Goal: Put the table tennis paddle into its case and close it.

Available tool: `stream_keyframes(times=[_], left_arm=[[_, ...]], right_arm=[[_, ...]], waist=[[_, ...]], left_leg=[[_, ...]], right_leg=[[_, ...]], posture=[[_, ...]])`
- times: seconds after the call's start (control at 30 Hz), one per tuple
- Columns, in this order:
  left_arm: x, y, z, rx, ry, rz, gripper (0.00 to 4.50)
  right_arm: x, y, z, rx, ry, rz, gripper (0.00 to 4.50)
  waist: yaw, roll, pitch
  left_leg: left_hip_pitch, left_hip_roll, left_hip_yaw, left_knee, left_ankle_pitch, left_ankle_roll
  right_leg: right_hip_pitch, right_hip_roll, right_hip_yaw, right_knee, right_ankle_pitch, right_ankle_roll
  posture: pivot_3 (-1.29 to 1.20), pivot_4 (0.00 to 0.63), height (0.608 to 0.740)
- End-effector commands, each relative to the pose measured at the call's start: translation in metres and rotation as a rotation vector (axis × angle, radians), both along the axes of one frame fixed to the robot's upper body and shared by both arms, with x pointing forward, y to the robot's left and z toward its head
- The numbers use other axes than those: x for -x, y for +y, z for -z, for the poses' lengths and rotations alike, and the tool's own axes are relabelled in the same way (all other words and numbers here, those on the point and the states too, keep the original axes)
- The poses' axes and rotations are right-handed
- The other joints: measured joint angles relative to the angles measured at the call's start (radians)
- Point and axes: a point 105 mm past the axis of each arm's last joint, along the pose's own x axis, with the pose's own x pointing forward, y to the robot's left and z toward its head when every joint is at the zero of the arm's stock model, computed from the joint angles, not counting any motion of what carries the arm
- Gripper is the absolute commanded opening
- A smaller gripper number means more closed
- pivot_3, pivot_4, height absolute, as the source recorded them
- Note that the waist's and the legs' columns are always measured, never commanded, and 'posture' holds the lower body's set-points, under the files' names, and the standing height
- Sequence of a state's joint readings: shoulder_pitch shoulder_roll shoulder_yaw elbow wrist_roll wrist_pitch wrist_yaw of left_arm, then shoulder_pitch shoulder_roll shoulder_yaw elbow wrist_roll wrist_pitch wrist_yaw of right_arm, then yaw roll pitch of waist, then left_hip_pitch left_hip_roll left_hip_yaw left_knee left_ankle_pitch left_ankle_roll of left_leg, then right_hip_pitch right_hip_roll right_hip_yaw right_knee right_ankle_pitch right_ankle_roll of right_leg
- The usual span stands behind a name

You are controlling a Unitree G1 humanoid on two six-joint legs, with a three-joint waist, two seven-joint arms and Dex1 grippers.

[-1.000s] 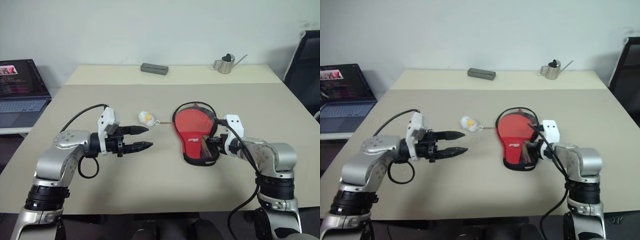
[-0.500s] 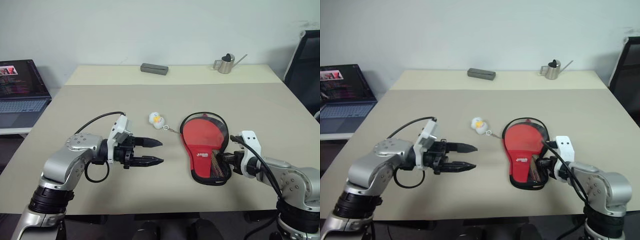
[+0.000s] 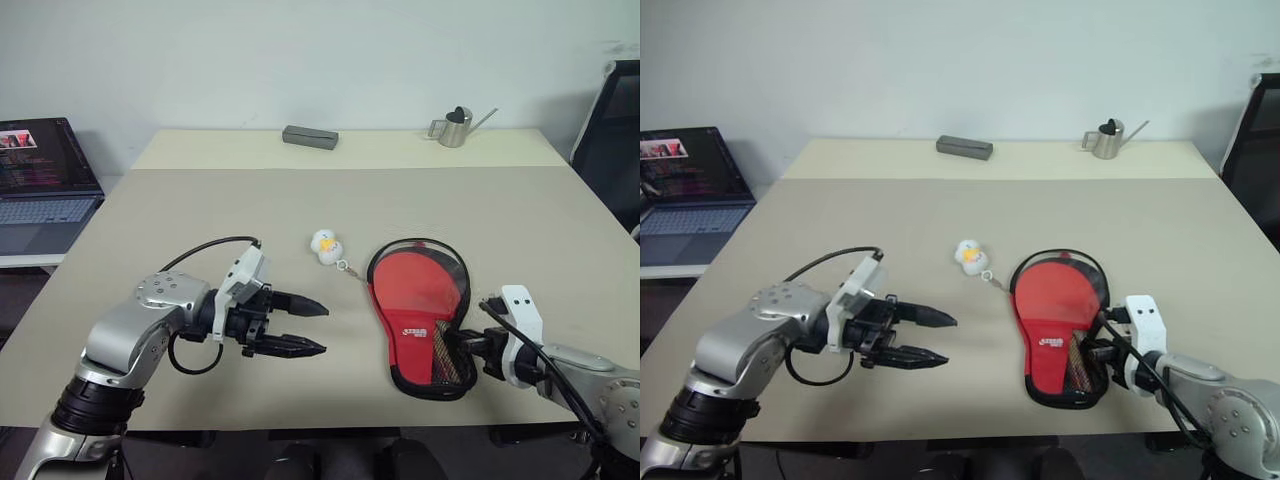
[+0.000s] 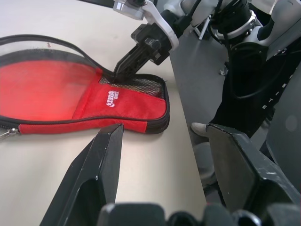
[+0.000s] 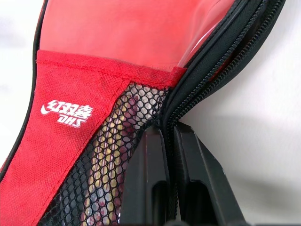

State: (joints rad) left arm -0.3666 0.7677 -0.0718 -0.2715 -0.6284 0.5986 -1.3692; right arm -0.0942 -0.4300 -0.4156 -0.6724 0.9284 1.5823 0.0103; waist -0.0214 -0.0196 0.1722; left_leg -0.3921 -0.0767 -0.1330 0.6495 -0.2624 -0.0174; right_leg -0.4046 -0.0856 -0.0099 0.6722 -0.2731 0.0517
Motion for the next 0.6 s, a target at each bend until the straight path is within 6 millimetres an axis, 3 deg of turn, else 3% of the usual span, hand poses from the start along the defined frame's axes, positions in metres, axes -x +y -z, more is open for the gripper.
stream_keyframes(times=[0.03,0.43,0.6], left_arm=[[0.007,0.0,-0.009,-0.001,-0.042,0.04,3.05],[0.009,-0.002,-0.008,-0.006,-0.037,0.044,3.05],[0.01,-0.004,-0.007,-0.009,-0.036,0.05,3.05]], right_arm=[[0.014,0.001,0.006,0.005,0.055,-0.032,0.03],[0.038,0.002,0.007,-0.017,0.103,-0.047,0.03],[0.047,0.013,0.001,-0.066,0.124,-0.051,0.03]], waist=[[0.0,0.0,0.0],[0.0,0.0,0.0],[0.0,0.0,0.0]], left_leg=[[0.0,0.0,0.0,-0.001,0.0,0.0],[-0.001,0.001,-0.001,-0.005,0.0,0.0],[-0.001,0.001,0.0,-0.004,0.0,0.0]], right_leg=[[0.0,0.0,0.0,0.0,0.0,0.0],[0.001,0.0,0.0,-0.008,-0.001,0.0],[0.002,0.0,0.0,-0.008,-0.001,0.0]], posture=[[0.0,0.15,0.74],[0.0,0.15,0.74],[0.0,0.15,0.74]])
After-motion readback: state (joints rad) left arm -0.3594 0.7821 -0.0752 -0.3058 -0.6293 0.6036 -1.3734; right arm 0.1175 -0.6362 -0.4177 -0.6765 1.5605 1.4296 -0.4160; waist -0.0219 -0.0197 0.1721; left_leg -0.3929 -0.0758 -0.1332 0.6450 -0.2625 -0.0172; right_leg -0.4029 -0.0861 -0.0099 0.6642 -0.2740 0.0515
